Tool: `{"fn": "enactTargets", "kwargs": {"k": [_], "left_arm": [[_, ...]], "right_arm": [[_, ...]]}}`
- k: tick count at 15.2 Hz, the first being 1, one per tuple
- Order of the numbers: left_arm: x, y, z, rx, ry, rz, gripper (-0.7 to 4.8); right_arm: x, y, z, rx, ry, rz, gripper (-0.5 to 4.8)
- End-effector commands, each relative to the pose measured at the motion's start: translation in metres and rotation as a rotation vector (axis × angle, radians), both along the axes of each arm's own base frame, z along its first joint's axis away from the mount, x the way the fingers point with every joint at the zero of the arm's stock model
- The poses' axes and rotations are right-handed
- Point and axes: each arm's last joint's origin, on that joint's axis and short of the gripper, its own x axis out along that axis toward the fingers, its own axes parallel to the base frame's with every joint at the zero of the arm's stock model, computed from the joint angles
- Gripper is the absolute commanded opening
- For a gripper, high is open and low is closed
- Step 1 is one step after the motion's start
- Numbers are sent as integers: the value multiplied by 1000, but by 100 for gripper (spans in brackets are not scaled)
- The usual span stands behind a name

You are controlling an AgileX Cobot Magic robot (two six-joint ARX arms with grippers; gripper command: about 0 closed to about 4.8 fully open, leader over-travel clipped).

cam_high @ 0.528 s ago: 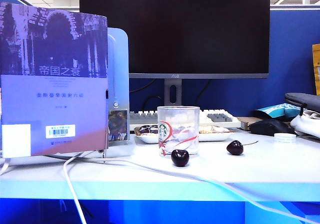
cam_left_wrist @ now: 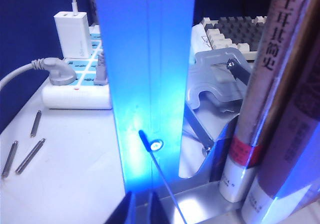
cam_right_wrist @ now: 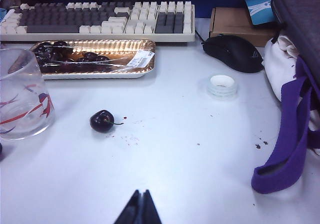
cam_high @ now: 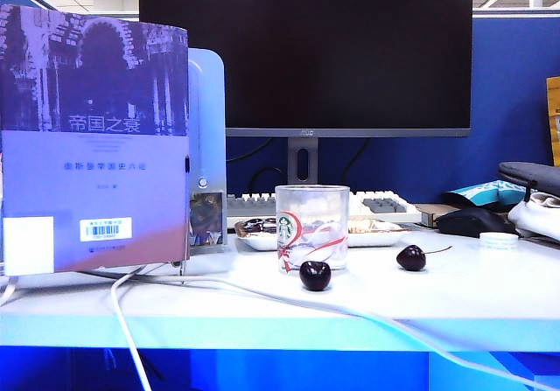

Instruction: Pick up the cherry on the right side of the glass and put it inside the glass.

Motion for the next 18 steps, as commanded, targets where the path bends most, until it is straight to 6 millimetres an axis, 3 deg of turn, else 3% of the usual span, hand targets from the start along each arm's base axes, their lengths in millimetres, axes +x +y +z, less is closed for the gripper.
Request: {"fn": "enactTargets", "kwargs": {"k": [1,4,6,7,10,12,15,17,18], "left_arm": [[0,0,-1,-3,10,-3,53],[0,0,-1,-3,10,-3,53],[0,0,-1,-3,10,-3,53],[0,0,-1,-3,10,-3,53],[0,0,-1,-3,10,-3,53],[0,0,-1,-3,10,-3,53],[0,0,-1,-3,10,-3,53],[0,0,-1,-3,10,-3,53],[0,0,-1,-3,10,-3,53]], "right_arm": [[0,0,-1,2,6,0,0],[1,0,4,48,-37,-1,-1],[1,1,16,291,-82,-10,-1],[-2,0,32,408,-119,0,-1],[-14,-3,71,447,-211,16,-1],[-19,-4,95,406,-109,-4,-1],[-3,2,115,334,94,24,0],[22,11,129,333,220,117,-1],[47,21,136,347,335,223,-1]]}}
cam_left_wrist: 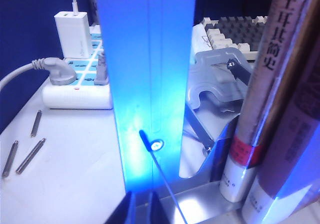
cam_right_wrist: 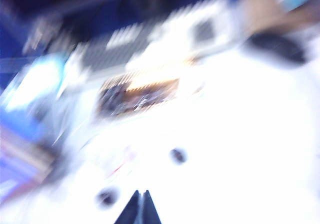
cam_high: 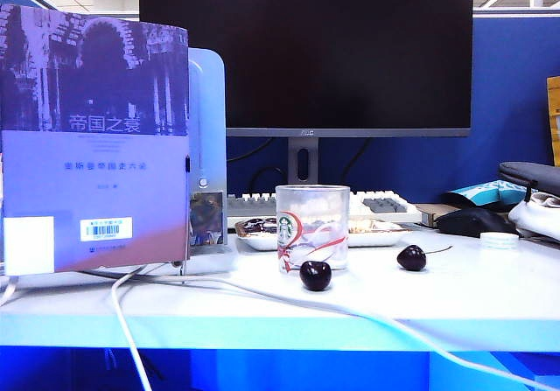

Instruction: Pick up the cherry on the right side of the glass and put it inside the glass.

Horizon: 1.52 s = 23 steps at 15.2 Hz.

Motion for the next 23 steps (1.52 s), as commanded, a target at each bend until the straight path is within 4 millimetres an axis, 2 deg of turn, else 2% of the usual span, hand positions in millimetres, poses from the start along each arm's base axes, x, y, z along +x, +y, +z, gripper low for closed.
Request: {"fn": "enactTargets", "kwargs": {"k": [1,4,6,8,9,12,13,15,23], "left_arm": [[0,0,-1,-3,10,-3,53],[0,0,-1,-3,10,-3,53],[0,0,-1,-3,10,-3,53],[0,0,-1,-3,10,-3,53],[0,0,-1,-3,10,-3,53],[0,0,-1,-3,10,-3,53],[0,0,-1,-3,10,-3,53],[0,0,-1,-3,10,-3,53],[0,0,-1,-3,10,-3,53]], "right_arm": [[50,20,17,61,173,270,0],[91,36,14,180,261,457,0],[103,41,9,187,242,506,0],[113,41,4,131,229,427,1],[119,40,-1,39,222,363,28],[134,38,-9,-196,279,266,194],[139,39,-11,-255,298,273,217],[154,42,-18,-329,356,315,393],[200,55,-50,-353,609,353,400]]}}
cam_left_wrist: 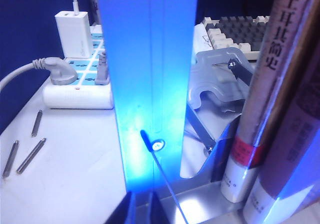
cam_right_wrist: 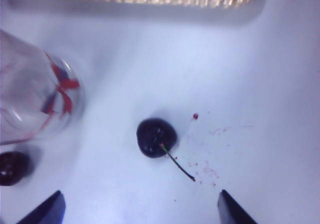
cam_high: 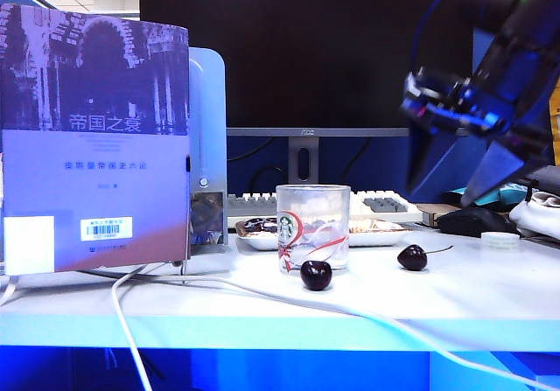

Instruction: Pick up the cherry on the right side of the glass and put it inside the glass.

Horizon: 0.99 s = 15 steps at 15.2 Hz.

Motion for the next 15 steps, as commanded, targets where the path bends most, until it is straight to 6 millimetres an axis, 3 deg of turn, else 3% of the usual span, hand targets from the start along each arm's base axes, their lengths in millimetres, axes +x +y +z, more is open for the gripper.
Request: {"fn": "enactTargets", "kwargs": {"k": [1,15], "left_arm": [[0,0,-1,-3,10,-3,53],[0,0,-1,-3,10,-3,53]], "right_arm": [[11,4,-5,4,42,19,400],[30,18,-32,22,100,62,399]]}}
